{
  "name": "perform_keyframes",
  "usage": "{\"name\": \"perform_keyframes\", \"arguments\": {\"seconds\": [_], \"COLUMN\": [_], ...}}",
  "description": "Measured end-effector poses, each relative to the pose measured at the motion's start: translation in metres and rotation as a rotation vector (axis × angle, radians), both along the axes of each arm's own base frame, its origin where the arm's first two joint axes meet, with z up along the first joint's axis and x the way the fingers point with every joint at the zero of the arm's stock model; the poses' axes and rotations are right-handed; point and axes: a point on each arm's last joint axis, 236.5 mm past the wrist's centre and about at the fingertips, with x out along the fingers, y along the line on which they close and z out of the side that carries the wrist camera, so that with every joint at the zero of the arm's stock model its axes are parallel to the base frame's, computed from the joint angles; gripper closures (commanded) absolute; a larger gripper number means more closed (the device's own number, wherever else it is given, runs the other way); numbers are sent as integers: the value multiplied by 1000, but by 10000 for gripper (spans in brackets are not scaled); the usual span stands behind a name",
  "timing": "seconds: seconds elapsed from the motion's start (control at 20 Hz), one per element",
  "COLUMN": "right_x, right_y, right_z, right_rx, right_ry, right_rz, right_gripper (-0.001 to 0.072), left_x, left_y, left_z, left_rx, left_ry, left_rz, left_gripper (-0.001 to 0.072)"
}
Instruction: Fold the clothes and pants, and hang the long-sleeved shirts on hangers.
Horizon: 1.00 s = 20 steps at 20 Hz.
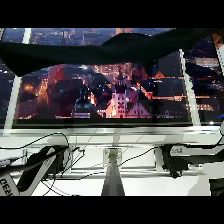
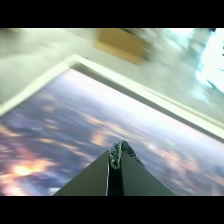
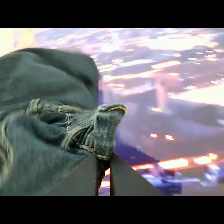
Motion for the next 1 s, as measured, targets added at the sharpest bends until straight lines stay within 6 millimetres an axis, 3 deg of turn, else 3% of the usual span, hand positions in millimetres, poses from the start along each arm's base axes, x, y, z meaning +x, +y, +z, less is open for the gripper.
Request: {"name": "perform_keyframes", "arguments": {"seconds": [0.2,0.4,0.55,0.75,0.85,1.0], "right_x": [-26,-64,-112,-193,-229,-265], "right_y": [-23,-23,-10,11,20,29], "right_z": [-23,-75,-121,-176,-199,-223], "right_rx": [53,98,103,44,19,-2], "right_ry": [71,185,281,437,507,585], "right_rz": [-75,-133,-169,-172,-169,-164], "right_gripper": [681,681,681,681,681,681], "left_x": [-24,-38,-51,-66,-72,-94], "left_y": [34,42,51,56,55,55], "left_z": [-47,-111,-143,-162,-170,-194], "left_rx": [-91,-143,-119,-90,-90,-92], "left_ry": [166,406,558,674,720,857], "left_rz": [93,99,93,74,63,50], "left_gripper": [684,684,684,684,684,684]}}
